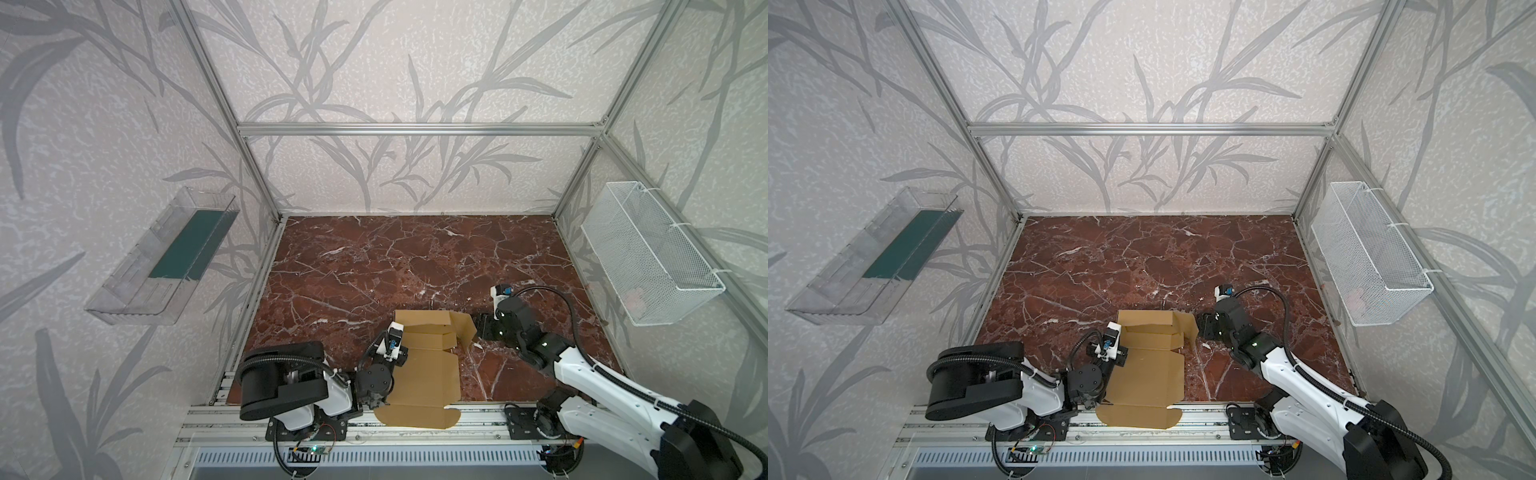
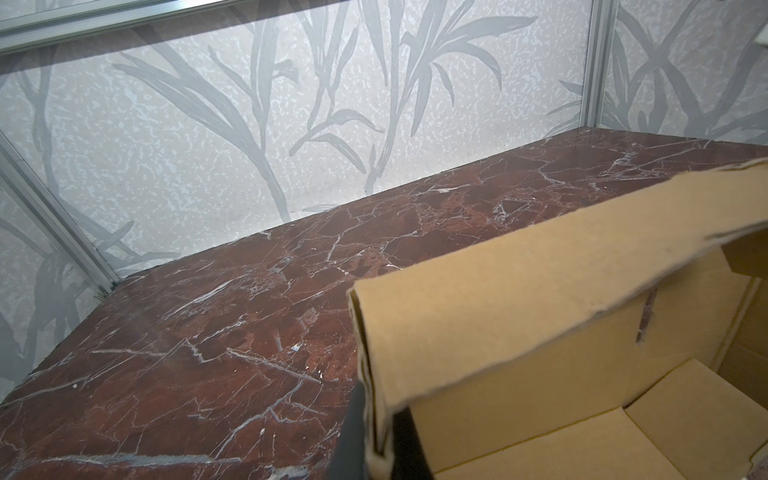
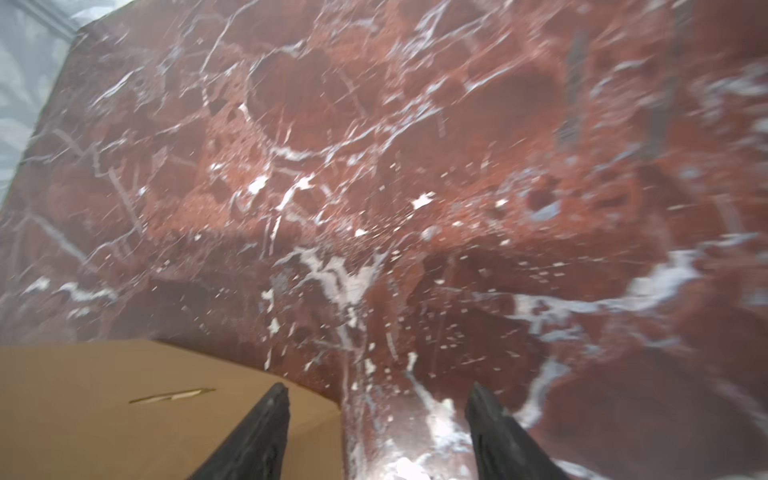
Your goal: Fold the paper box
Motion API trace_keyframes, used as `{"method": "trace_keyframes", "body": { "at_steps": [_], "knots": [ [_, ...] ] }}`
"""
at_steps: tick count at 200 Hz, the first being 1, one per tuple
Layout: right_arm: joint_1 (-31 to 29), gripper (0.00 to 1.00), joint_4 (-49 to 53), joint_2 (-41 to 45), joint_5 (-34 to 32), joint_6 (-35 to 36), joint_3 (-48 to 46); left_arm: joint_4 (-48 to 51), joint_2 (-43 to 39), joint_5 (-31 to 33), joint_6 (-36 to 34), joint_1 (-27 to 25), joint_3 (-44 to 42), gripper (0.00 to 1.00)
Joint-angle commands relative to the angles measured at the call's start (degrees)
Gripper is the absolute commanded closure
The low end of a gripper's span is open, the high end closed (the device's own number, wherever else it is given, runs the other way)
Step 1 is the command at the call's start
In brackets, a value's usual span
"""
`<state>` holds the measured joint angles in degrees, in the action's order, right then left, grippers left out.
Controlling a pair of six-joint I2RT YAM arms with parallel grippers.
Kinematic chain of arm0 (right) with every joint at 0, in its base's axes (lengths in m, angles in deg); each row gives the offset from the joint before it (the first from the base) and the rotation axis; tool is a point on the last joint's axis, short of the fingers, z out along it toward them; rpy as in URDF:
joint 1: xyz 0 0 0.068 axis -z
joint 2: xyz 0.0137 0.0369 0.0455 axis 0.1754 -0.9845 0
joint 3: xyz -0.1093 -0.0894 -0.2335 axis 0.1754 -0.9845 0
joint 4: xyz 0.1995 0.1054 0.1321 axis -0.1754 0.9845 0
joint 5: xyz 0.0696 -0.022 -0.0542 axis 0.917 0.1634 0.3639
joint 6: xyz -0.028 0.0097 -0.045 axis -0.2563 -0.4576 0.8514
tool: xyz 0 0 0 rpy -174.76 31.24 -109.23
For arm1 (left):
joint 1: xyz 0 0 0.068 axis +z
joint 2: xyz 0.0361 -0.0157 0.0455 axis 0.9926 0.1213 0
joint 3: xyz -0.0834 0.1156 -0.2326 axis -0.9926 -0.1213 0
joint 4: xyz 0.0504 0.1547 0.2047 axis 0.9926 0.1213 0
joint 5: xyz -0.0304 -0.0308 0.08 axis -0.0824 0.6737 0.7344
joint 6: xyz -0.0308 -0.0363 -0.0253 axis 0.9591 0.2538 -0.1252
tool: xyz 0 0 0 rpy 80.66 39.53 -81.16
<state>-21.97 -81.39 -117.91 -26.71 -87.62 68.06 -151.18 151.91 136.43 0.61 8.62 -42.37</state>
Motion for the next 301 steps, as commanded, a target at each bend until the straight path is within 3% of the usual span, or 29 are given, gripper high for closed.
{"method": "trace_keyframes", "body": {
  "at_steps": [1,55,118,190,216,250,301],
  "knots": [
    [0.1,0.32,-7.1,-0.1,5.3,-0.5,-2.1,0.9,0.9,0.1,0.2,-0.7,-1.1,1.0],
    [0.1,0.32,-11.1,5.3,9.0,-0.2,-7.9,0.9,1.5,0.2,0.8,-1.0,-0.7,1.0],
    [0.0,0.32,-18.1,5.7,16.6,-0.5,-12.3,0.9,1.4,0.2,0.7,-1.0,-0.7,1.0],
    [-0.2,0.32,-19.8,6.4,18.0,-0.8,-14.0,0.8,0.4,-0.9,-0.5,-1.0,-0.2,1.0],
    [-2.0,0.33,-15.9,9.0,18.6,-0.6,-13.7,0.8,0.8,-0.5,-0.3,-1.0,0.0,1.0],
    [-6.0,0.33,-5.4,15.4,14.0,0.0,-14.3,0.9,1.5,1.4,0.1,-1.0,0.0,1.0],
    [-7.0,0.33,2.2,26.0,12.2,-1.1,-16.3,0.9,-4.0,1.9,1.1,-1.1,1.7,1.0]
  ]
}}
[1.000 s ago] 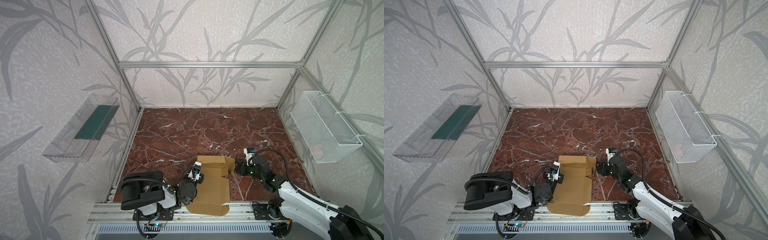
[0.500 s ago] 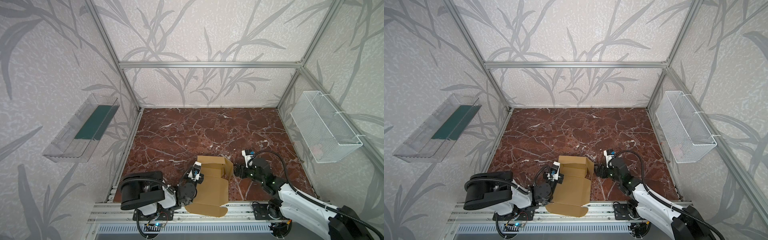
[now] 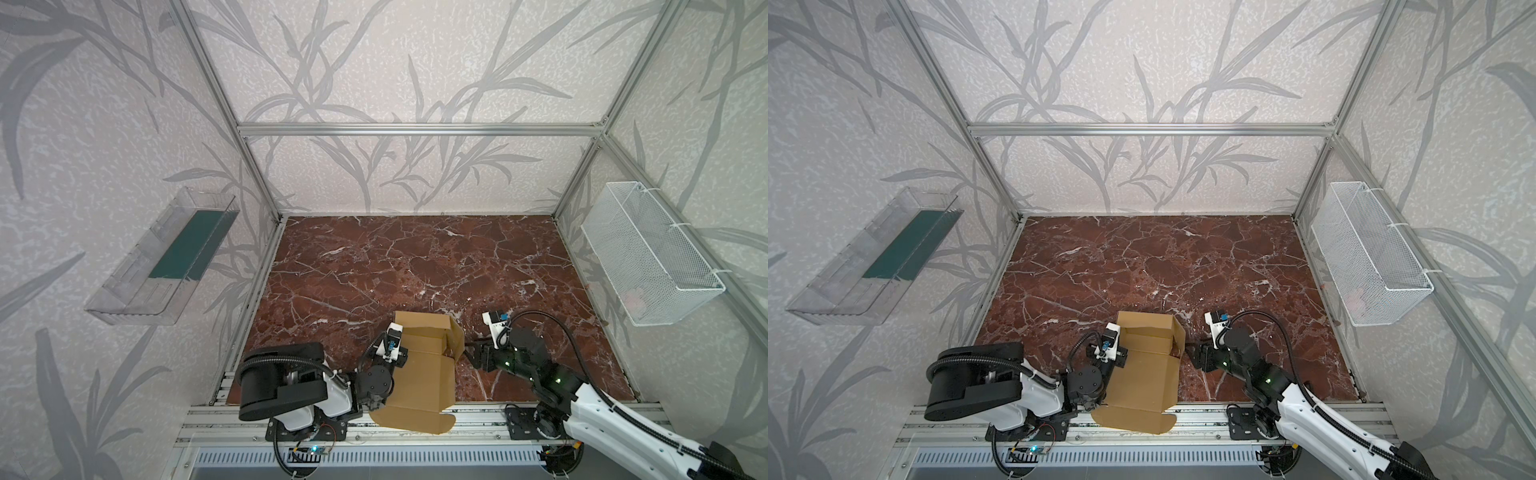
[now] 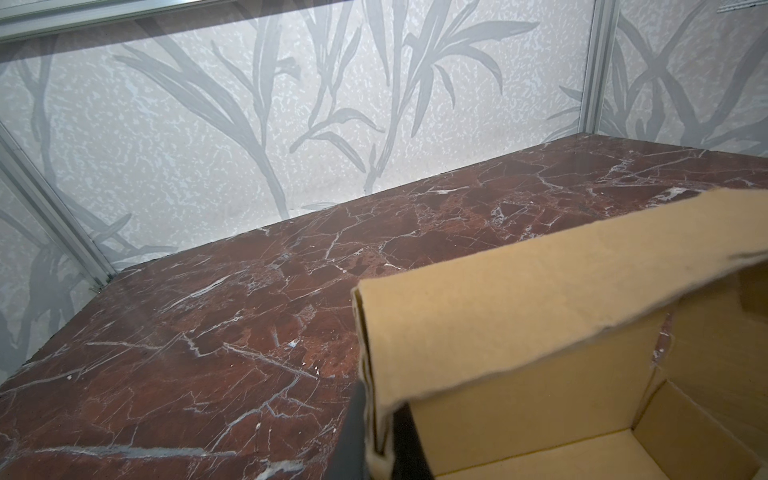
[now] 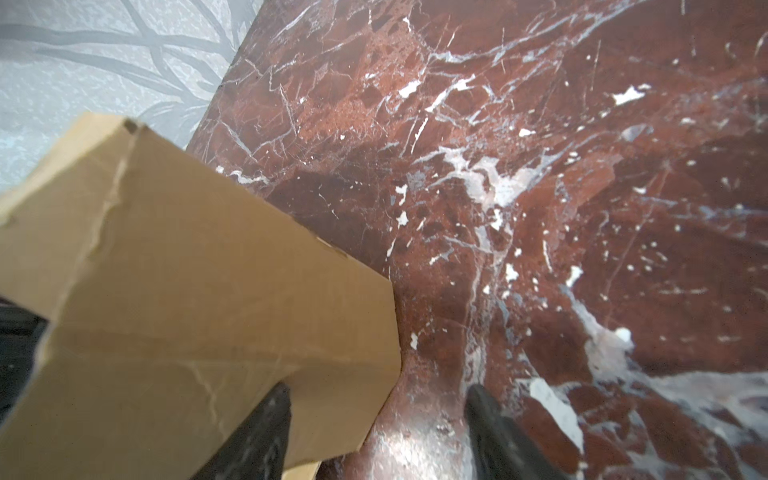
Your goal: Fold the paper box
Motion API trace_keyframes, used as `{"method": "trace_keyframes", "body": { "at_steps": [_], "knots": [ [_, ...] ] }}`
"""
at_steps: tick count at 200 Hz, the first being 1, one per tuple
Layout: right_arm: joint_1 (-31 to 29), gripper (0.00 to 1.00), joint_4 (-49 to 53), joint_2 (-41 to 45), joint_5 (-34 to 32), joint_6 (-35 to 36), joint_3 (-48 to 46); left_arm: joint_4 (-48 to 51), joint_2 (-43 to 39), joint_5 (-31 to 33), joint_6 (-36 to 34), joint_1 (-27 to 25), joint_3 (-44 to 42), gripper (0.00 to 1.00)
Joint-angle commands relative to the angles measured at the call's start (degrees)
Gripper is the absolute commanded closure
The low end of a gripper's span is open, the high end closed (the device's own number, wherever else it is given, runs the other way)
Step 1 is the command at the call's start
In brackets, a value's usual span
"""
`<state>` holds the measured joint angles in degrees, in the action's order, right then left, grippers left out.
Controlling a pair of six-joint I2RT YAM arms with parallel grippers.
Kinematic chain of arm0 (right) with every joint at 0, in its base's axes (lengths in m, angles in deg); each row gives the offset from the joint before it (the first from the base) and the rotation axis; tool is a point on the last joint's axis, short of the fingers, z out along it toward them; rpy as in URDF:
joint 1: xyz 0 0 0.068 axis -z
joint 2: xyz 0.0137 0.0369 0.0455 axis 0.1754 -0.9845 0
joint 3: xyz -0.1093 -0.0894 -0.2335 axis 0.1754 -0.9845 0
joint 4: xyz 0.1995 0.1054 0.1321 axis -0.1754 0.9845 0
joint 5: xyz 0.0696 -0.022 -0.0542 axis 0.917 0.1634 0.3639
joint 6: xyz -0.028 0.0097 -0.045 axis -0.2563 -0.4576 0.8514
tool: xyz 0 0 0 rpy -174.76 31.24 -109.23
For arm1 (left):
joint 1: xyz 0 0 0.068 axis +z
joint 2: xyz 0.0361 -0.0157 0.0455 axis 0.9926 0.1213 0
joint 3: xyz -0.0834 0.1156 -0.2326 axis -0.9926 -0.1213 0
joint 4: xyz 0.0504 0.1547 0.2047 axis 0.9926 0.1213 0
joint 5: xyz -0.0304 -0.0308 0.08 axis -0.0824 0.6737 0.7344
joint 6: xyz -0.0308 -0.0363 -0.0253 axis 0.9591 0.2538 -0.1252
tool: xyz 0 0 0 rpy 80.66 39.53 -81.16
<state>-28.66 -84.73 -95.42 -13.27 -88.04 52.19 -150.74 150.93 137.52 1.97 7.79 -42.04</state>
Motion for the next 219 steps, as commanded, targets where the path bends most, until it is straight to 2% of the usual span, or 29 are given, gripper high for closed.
{"method": "trace_keyframes", "body": {
  "at_steps": [1,29,62,76,114,137,176,199,219],
  "knots": [
    [-0.3,0.33,5.7,3.5,-1.2,-0.7,-0.4,0.5,-3.1,0.7,-0.2,-0.3,1.4,1.0],
    [-0.4,0.33,7.8,6.5,-0.3,-0.7,0.6,0.6,-7.8,1.2,-0.2,-0.3,1.8,1.0],
    [-0.6,0.33,9.0,7.4,1.3,-0.5,2.0,3.7,-17.2,2.3,-2.0,-0.3,2.6,1.0],
    [-0.8,0.33,9.0,8.5,3.0,-0.5,2.3,11.4,-22.8,3.0,-1.5,-0.2,4.3,1.0],
    [-1.4,0.33,10.3,15.8,6.8,-1.3,3.3,39.2,-39.4,1.1,6.0,1.3,8.2,1.0],
    [-1.4,0.34,9.7,18.5,10.3,-1.9,3.2,49.5,-46.3,0.7,10.0,2.9,8.5,1.0],
    [-1.5,0.35,3.5,19.2,17.1,-2.8,2.8,54.4,-50.6,1.9,11.2,3.3,8.0,1.0],
    [-2.4,0.36,-4.4,17.8,21.1,-7.1,1.0,56.1,-51.5,1.8,12.1,3.3,8.8,1.0],
    [-4.4,0.38,-8.8,15.3,21.8,-7.7,-0.4,57.5,-51.9,1.7,13.0,3.3,9.8,1.0]
  ]
}}
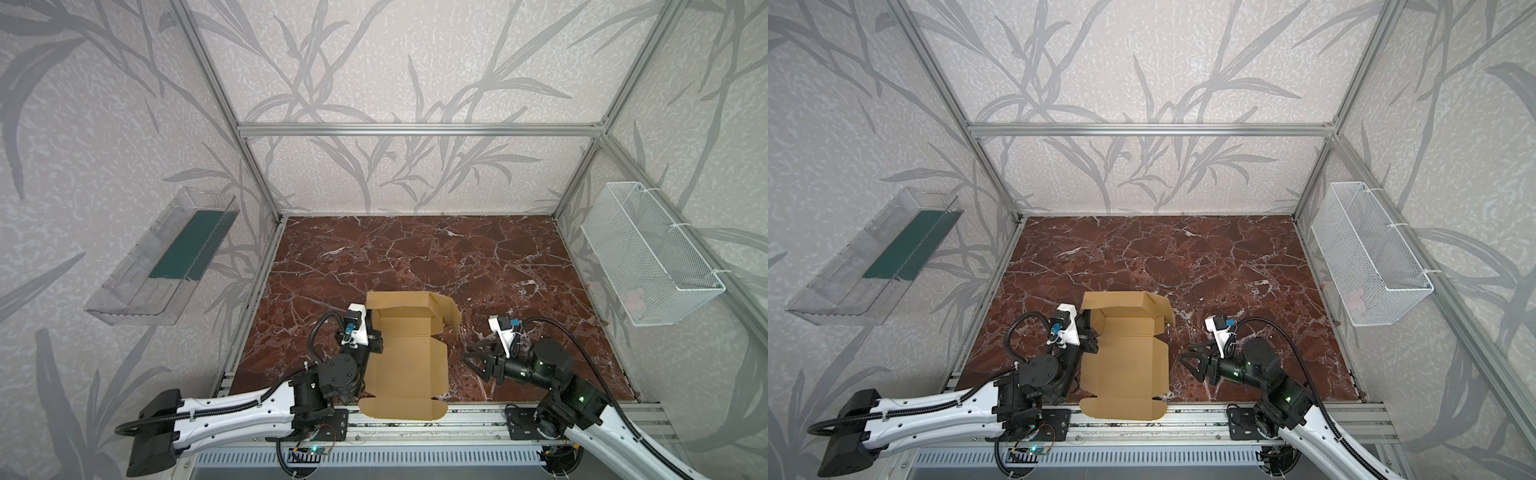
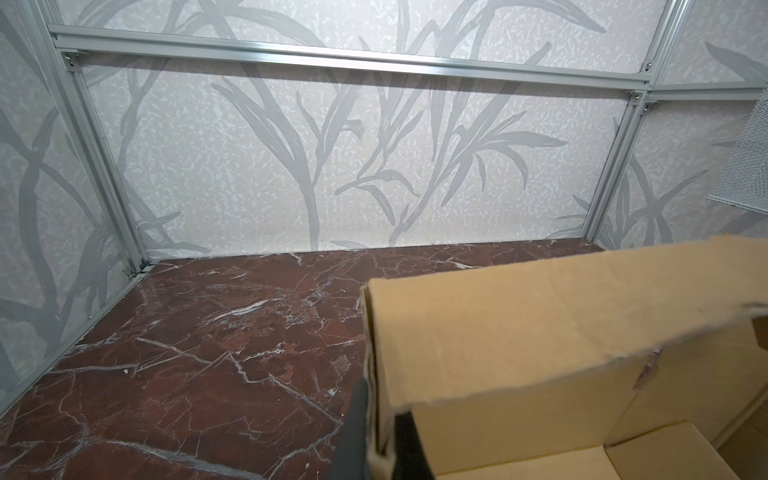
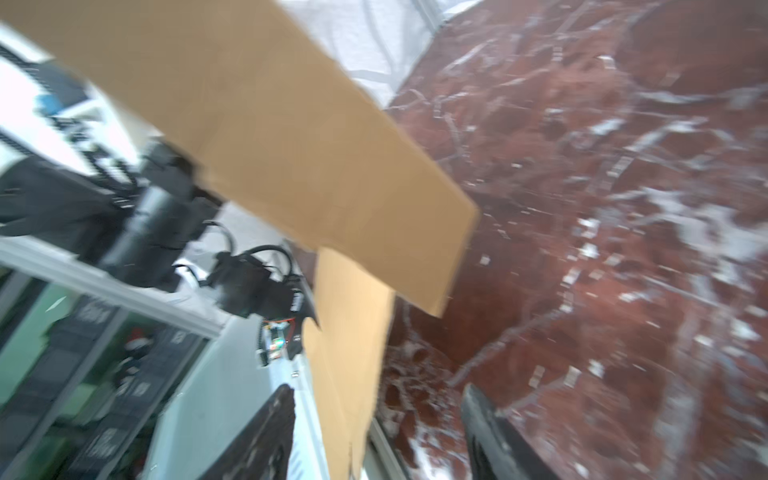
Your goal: Fold the paper box
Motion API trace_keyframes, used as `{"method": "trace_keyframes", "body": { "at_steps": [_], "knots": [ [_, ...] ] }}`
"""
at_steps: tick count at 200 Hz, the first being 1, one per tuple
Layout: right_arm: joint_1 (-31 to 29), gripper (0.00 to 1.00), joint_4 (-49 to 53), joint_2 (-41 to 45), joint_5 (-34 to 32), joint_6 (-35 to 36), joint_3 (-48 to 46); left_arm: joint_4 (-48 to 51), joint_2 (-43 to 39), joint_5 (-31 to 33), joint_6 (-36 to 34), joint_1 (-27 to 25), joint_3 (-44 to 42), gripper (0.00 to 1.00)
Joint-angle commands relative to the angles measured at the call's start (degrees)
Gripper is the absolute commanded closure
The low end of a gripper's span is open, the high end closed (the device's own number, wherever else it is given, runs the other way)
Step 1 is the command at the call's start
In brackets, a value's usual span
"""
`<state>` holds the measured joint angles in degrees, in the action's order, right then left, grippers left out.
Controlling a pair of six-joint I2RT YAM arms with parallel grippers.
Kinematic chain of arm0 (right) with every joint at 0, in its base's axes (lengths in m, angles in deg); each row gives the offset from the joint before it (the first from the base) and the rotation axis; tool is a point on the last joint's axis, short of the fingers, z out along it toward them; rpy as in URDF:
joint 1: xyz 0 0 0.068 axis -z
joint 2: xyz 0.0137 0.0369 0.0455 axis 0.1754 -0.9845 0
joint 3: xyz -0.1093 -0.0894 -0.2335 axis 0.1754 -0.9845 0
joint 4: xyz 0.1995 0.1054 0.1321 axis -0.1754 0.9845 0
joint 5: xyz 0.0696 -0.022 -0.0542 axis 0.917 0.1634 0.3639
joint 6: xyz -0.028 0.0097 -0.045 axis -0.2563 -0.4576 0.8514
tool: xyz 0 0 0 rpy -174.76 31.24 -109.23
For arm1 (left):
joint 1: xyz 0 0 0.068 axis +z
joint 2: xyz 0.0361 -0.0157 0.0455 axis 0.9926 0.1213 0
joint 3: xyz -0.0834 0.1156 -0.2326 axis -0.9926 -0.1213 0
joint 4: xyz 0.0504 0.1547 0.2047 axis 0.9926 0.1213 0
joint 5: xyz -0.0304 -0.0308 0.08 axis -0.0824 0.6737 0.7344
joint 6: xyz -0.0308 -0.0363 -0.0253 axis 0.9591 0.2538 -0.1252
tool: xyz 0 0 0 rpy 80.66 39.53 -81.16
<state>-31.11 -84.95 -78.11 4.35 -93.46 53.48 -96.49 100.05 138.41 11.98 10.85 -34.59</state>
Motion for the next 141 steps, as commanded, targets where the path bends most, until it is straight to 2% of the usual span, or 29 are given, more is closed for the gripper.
{"method": "trace_keyframes", "body": {
  "at_steps": [1,73,120,141],
  "knots": [
    [-2.1,0.38,-8.6,-2.1,4.1,-2.2,-1.7,3.3,-1.0,0.8,3.1,0.2,2.5,1.0],
    [-10.7,0.46,-14.0,-11.8,-5.0,0.6,-3.3,5.8,-2.8,0.4,5.2,0.2,4.5,1.0],
    [-13.3,0.61,-20.3,-15.2,-6.4,-0.2,-4.1,6.6,-3.0,0.1,6.4,0.2,5.3,1.0],
    [-13.3,0.7,-23.2,-16.3,-6.2,-1.1,-5.5,6.5,-3.1,-0.1,6.7,0.1,5.7,1.0]
  ]
}}
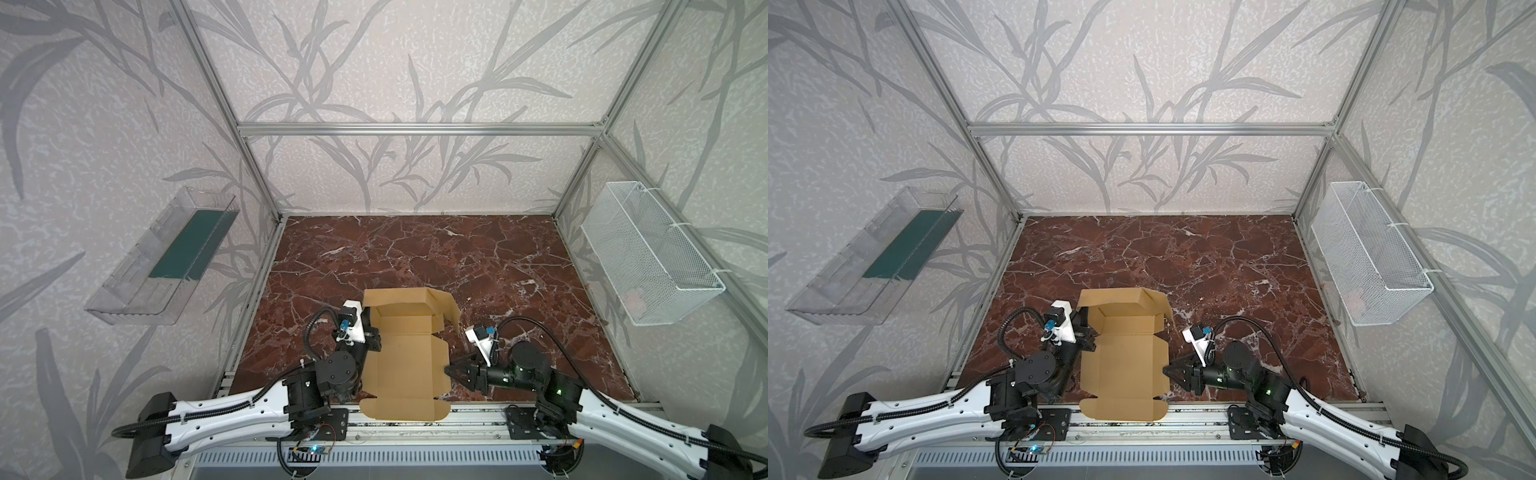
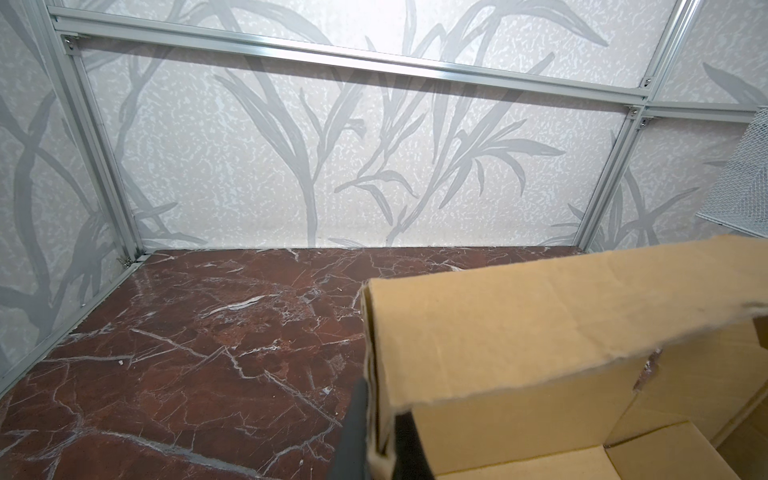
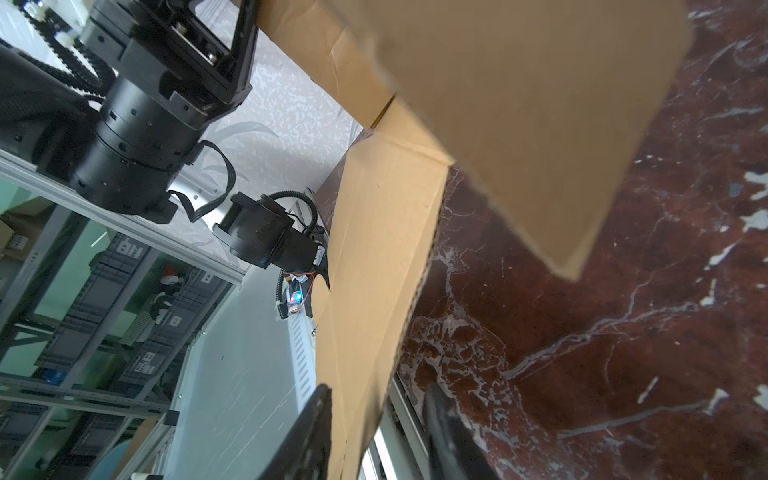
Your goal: Fold the paper box
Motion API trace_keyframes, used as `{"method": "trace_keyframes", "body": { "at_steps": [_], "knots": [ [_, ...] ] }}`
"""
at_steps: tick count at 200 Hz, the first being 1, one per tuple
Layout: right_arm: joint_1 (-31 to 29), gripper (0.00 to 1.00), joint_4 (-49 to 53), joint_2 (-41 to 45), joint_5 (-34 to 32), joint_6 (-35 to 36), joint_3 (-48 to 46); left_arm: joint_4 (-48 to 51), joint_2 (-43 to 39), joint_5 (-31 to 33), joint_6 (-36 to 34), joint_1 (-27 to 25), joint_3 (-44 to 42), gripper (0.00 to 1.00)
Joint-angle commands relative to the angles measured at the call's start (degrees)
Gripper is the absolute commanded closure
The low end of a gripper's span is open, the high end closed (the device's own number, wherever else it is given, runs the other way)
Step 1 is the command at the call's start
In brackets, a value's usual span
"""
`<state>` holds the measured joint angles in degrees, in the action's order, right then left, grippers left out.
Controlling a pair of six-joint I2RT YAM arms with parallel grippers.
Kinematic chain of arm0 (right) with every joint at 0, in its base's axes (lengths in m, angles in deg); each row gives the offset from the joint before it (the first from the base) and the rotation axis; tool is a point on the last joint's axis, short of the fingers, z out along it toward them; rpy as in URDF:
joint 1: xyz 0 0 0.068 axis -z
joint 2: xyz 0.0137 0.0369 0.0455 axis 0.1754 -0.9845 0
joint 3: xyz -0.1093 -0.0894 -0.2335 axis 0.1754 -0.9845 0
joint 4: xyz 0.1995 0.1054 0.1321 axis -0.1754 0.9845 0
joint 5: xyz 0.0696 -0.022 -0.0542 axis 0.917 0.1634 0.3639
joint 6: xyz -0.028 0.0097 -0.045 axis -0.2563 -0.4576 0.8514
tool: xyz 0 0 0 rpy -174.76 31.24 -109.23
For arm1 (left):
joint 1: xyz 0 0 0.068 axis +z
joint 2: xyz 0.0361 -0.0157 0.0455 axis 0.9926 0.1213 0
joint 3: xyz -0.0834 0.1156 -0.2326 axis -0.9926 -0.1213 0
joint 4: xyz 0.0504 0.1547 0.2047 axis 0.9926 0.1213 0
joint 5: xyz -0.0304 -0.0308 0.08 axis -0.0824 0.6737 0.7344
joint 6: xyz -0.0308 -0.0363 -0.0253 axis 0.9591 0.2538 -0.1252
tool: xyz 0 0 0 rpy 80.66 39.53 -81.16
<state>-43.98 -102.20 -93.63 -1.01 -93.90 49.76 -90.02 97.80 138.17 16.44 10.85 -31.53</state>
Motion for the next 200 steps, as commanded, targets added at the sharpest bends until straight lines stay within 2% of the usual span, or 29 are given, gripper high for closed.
{"method": "trace_keyframes", "body": {
  "at_steps": [1,65,109,163,200],
  "knots": [
    [-0.4,0.7,-6.1,-0.8,-0.8,-0.7,-1.8,0.0,-0.9,0.1,2.2,0.1,2.6,1.0],
    [-0.4,0.82,-15.6,0.2,-1.9,-4.8,-7.1,0.6,-2.9,-1.6,4.1,0.0,3.9,1.0],
    [-0.4,0.87,-16.5,4.8,0.0,-5.1,-7.5,0.6,-2.8,-4.7,5.7,-0.1,4.7,1.0],
    [-0.4,1.0,-17.8,5.1,2.7,-4.8,-7.6,-0.7,-2.3,-6.1,5.9,-0.1,5.1,1.0],
    [-0.4,1.0,-20.6,4.5,3.6,-5.5,-7.6,-0.7,-2.5,-7.5,6.8,-0.2,5.4,1.0]
  ]
}}
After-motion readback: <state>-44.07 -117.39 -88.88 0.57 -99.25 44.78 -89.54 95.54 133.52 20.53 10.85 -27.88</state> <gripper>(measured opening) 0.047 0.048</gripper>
